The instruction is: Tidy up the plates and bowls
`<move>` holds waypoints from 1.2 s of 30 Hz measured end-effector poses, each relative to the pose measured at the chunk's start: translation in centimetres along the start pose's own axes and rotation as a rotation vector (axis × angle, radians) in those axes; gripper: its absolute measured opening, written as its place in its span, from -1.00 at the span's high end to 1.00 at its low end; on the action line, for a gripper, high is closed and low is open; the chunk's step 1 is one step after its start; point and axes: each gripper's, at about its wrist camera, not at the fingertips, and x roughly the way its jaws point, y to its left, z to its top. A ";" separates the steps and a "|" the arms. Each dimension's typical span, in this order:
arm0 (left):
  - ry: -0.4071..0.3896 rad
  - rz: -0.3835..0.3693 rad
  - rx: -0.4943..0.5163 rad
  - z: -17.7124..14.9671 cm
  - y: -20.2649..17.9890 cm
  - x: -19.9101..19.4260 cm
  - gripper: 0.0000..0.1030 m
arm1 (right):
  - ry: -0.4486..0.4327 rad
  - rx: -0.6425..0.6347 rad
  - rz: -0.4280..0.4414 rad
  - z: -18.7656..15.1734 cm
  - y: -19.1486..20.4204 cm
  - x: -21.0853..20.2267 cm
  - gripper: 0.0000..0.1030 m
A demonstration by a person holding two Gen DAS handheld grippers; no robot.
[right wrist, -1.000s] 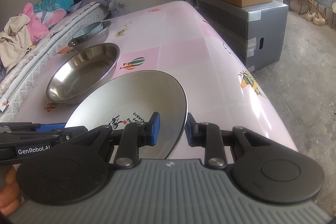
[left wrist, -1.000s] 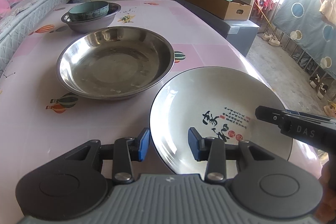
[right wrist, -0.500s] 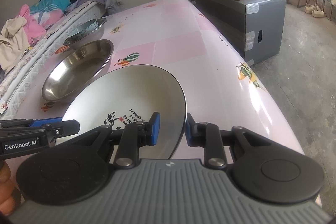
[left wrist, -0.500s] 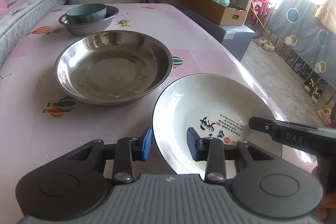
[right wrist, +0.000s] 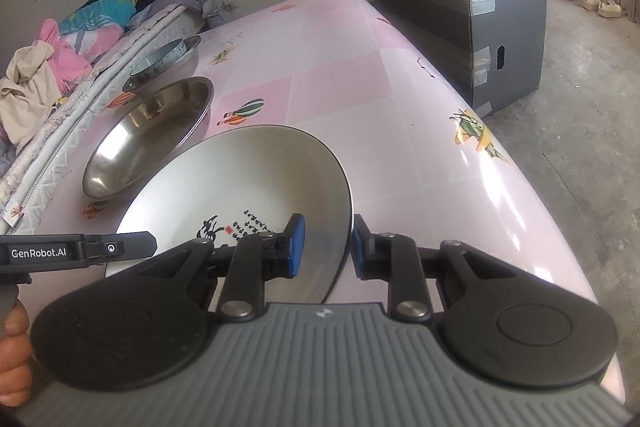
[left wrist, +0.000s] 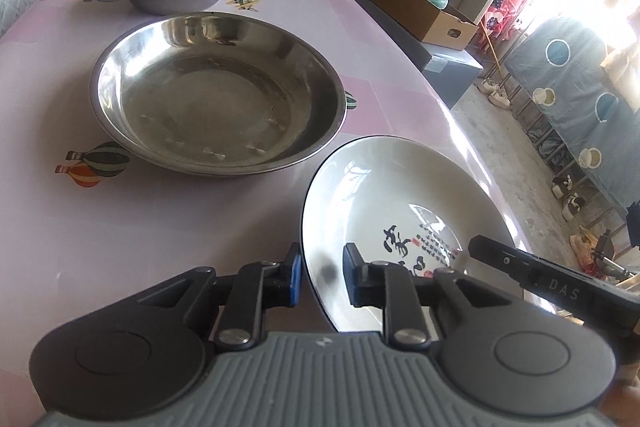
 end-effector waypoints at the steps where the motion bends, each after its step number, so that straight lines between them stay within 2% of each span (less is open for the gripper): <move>1: 0.003 0.002 -0.003 0.0 0.1 0.2 0.64 | 0.000 0.003 0.004 0.0 0.0 0.0 0.54; 10: 0.003 -0.005 -0.028 -0.1 0.5 -0.3 0.72 | 0.002 0.024 0.023 0.0 -0.2 0.2 0.52; 22: 0.012 0.005 -0.069 -0.8 2.1 -2.3 0.71 | 0.027 0.014 0.053 -0.3 1.1 0.4 0.51; 36: 0.041 -0.024 -0.102 -0.7 2.6 -1.2 0.69 | 0.032 -0.005 0.051 -0.3 1.6 0.8 0.52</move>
